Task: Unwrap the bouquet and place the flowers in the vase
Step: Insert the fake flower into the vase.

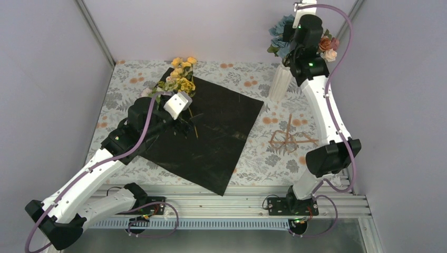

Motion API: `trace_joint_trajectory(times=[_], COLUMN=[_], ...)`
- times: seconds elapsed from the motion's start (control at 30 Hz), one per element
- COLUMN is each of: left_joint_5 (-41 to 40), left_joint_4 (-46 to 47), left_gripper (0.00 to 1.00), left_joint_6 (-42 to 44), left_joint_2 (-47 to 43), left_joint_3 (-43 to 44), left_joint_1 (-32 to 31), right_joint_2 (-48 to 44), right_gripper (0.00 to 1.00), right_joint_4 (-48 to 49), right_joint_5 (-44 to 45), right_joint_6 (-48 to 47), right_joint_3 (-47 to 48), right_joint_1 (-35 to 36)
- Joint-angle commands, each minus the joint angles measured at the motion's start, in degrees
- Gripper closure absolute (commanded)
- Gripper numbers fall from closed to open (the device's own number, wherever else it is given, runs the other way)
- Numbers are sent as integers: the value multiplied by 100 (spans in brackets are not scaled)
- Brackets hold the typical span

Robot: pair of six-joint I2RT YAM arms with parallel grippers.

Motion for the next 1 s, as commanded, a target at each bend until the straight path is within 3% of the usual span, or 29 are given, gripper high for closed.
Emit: trace_joint_trajectory(times=[0.0, 0.17, 0.5, 0.97], left_joint_5=[-68, 9, -17, 21], left_joint_4=[112, 120, 125, 103], left_gripper=[0, 0, 0, 0], left_joint_6=[57, 68, 66, 67], left_joint_2=[-80, -108, -171, -91], left_joint_3=[-54, -27, -74, -60], left_joint_1=[6, 6, 1, 3], right_joint_2=[78, 192, -466, -533], right_gripper=[96, 96, 96, 94], right_joint_4=[324, 361, 1560, 1703], right_joint_5=[30, 75, -166, -744], right_joint_6=[-63, -69, 169, 373], right_joint_3=[-320, -697, -2281, -2799], right_joint_1=[-28, -29, -98, -303])
